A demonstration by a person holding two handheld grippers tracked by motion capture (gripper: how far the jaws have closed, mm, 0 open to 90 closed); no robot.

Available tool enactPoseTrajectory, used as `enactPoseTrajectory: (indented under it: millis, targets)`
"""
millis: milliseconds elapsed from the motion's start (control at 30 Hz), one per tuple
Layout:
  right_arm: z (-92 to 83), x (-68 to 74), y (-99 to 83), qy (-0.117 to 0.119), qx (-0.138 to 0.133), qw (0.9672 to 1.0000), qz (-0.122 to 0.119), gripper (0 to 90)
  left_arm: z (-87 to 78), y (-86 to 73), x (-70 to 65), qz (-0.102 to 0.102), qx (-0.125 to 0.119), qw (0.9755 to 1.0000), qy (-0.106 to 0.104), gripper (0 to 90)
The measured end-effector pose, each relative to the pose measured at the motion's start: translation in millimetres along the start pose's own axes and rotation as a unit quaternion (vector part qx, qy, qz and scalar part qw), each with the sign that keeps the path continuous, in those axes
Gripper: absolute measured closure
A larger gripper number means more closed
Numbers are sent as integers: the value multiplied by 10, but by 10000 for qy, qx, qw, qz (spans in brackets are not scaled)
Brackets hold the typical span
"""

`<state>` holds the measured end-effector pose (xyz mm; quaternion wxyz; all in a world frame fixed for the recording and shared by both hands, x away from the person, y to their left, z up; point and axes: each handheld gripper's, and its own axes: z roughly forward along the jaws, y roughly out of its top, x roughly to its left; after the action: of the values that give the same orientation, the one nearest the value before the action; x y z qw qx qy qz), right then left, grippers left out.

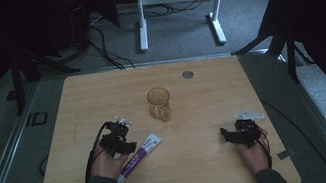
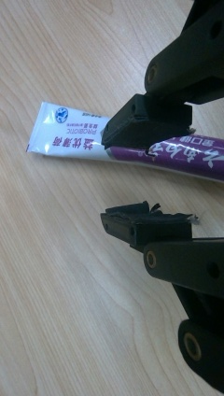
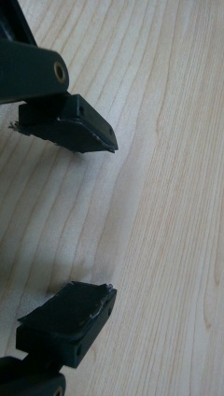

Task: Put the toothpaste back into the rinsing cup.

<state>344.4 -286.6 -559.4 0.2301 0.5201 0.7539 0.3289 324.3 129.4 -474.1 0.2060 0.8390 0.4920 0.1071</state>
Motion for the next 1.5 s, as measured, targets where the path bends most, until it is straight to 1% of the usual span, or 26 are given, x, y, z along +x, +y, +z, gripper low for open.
enactPoseTrajectory:
  millis: [467,500,700,933,1133,1300,1500]
  targets:
    - [0,0,0,0,-1,10000,0,244,24,45,-64,94,171,9998,-48,550]
    - [0,0,0,-2,0,10000,0,244,25,51,-71,130,210,9997,-44,550]
    - [0,0,0,0,0,10000,0,244,47,63,-93,148,307,9994,-81,553]
    - [0,0,0,-1,0,10000,1,244,62,64,-97,109,414,9990,-150,566]
    - [0,0,0,-1,0,10000,0,244,80,67,-103,117,473,9987,-134,561]
    - [0,0,0,-1,0,10000,-1,244,126,68,-100,89,541,9984,-122,554]
    - [0,0,0,-1,0,10000,0,244,171,71,-108,163,656,9976,-171,552]
